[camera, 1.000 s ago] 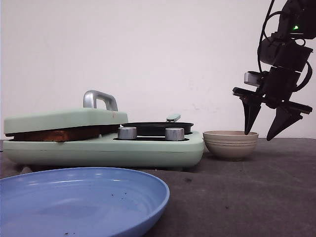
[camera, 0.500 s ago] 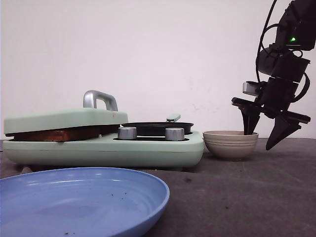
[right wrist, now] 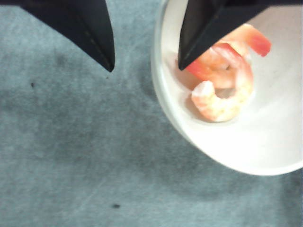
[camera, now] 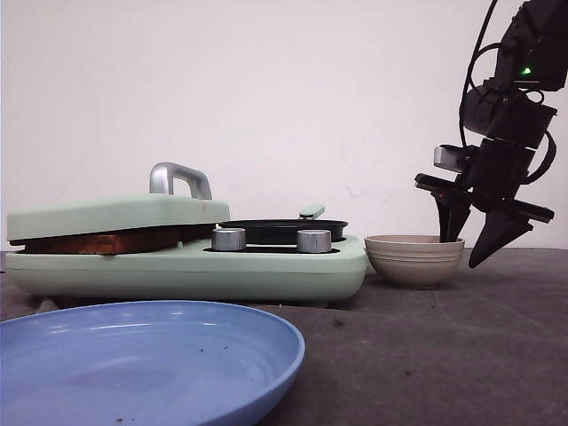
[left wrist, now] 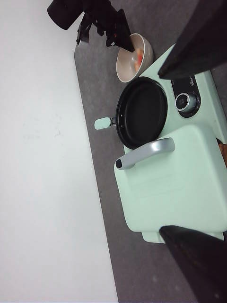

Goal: Make breakfast with bread and shrimp
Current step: 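Lower the right gripper to the beige bowl rim and grip it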

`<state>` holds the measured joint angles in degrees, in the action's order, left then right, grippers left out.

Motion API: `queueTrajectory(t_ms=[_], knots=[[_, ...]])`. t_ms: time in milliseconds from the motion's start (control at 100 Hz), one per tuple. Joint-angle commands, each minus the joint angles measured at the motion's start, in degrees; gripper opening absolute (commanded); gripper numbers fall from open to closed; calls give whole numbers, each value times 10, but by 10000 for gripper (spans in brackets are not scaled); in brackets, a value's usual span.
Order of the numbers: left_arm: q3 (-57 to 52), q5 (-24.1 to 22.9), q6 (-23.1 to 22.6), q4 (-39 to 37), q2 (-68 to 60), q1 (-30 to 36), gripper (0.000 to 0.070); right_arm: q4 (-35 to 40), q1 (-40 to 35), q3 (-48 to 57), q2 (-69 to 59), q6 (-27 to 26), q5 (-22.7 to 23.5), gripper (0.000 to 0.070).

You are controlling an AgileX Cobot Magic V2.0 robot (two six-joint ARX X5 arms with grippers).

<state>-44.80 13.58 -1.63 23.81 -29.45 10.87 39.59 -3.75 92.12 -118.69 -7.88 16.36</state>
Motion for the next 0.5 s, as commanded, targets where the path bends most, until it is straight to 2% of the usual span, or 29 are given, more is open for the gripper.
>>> queueTrajectory(t_ms=[0, 60, 330, 490], knots=[[-2, -3, -7, -6, -1, 0, 545, -4, -3, 14, -16, 4, 2, 228], [-2, -3, -7, -6, -1, 0, 545, -2, -3, 14, -16, 4, 2, 181], [-2, -3, -7, -6, -1, 0, 545, 5, -5, 14, -17, 5, 8, 171], [-2, -3, -7, -6, -1, 0, 545, 4, -8, 14, -17, 4, 16, 74]])
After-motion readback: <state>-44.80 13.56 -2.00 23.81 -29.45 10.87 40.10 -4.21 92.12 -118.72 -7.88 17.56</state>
